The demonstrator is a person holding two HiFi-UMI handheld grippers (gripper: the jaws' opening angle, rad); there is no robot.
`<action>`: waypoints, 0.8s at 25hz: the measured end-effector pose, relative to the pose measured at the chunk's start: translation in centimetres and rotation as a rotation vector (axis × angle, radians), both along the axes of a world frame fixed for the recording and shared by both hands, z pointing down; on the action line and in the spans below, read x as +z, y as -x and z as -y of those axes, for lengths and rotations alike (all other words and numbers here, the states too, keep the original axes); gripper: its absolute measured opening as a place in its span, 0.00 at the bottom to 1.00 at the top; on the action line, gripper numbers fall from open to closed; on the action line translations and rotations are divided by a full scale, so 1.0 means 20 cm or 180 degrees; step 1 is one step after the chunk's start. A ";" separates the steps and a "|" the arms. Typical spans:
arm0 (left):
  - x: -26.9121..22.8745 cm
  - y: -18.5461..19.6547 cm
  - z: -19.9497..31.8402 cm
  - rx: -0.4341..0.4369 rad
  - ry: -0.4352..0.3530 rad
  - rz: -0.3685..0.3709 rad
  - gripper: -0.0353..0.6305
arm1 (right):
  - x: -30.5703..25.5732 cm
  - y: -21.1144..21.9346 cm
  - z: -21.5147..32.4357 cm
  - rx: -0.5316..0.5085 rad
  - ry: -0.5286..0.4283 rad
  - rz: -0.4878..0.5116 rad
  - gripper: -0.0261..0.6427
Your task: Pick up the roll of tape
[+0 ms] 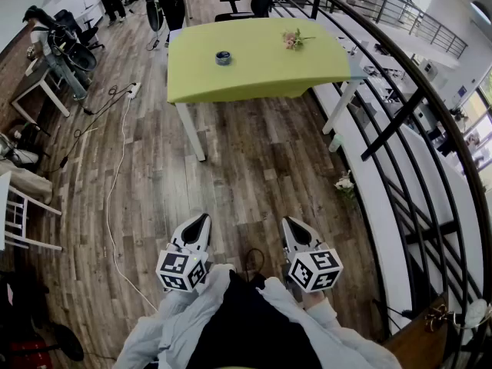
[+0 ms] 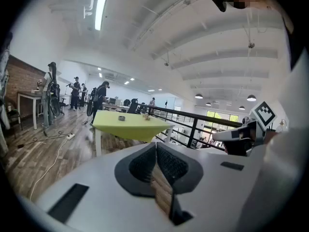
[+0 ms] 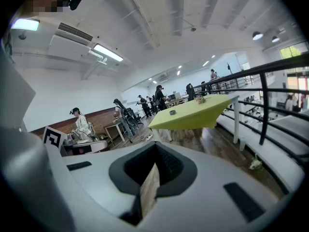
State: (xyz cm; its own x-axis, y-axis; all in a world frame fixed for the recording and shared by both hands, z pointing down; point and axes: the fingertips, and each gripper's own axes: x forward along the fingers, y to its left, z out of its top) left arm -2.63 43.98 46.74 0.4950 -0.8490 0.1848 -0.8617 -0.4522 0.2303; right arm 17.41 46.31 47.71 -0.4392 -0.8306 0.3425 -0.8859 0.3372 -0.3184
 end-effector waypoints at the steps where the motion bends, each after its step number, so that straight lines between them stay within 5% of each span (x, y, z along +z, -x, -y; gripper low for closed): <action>1: -0.02 0.03 0.02 0.0012 -0.0030 0.0005 0.08 | -0.01 0.03 0.01 -0.0003 -0.0017 0.0012 0.05; 20: -0.04 0.45 0.18 0.0140 -0.0025 -0.0140 0.09 | 0.03 0.47 0.18 0.0204 0.0148 0.0114 0.05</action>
State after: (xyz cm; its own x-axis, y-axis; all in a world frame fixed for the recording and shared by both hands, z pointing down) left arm -11.68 40.28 45.95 0.5394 -0.8276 0.1554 -0.8300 -0.4914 0.2638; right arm 7.98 42.65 48.33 -0.3983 -0.8409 0.3663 -0.8930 0.2643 -0.3642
